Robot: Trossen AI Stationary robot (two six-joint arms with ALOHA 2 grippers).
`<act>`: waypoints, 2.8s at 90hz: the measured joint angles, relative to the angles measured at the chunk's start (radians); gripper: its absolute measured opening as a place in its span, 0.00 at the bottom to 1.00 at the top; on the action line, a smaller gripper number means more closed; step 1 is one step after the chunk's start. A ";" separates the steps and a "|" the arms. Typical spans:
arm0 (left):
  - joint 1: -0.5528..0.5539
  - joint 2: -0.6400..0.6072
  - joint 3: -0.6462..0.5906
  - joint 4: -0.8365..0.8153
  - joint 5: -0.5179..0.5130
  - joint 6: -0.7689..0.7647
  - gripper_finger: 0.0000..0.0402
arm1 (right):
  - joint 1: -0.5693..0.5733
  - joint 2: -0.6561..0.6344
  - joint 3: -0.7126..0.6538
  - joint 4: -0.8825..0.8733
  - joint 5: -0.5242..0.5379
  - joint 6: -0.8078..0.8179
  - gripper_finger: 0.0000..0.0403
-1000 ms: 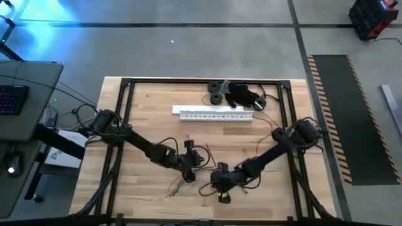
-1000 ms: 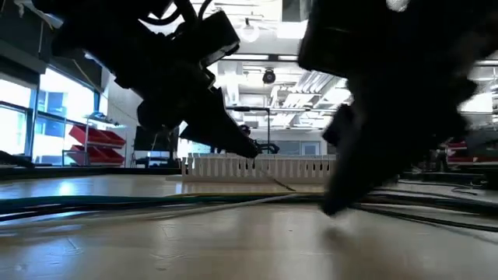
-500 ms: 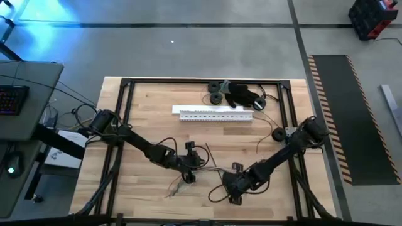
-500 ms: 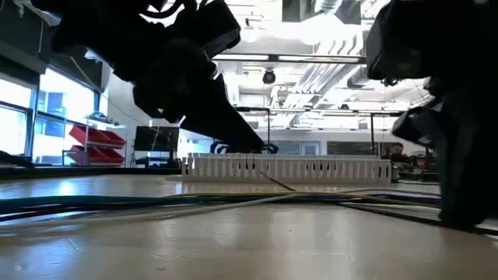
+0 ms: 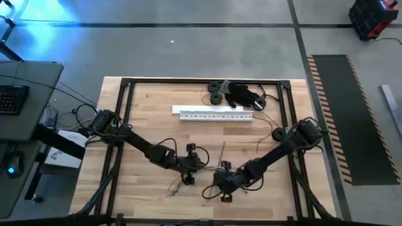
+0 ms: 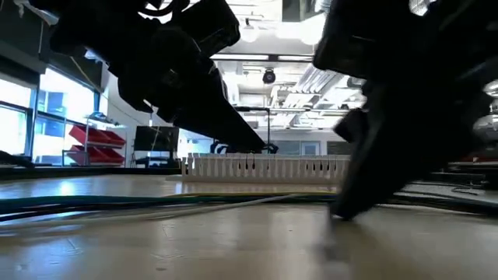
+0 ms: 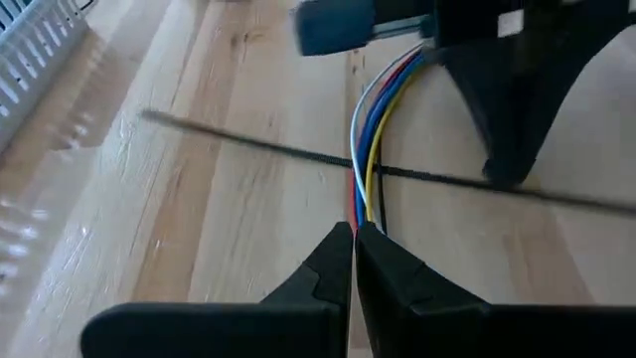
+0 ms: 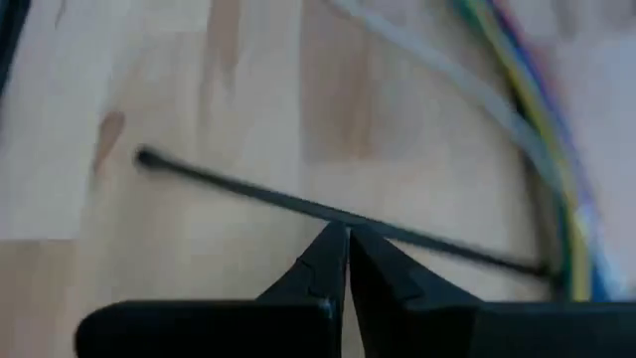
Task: Ziptie cables
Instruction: Wrap the cables together using a black zip tie
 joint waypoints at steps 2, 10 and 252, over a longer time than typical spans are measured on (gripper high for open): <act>0.000 0.000 0.000 0.000 0.000 0.000 0.00 | 0.000 -0.001 0.006 0.002 0.005 -0.019 0.00; 0.000 0.000 0.000 0.001 0.000 0.000 0.00 | 0.011 -0.003 0.030 0.004 0.006 -0.103 0.01; 0.042 0.340 0.301 0.523 0.402 0.316 0.32 | 0.342 -0.084 -0.247 0.787 0.738 -0.465 0.00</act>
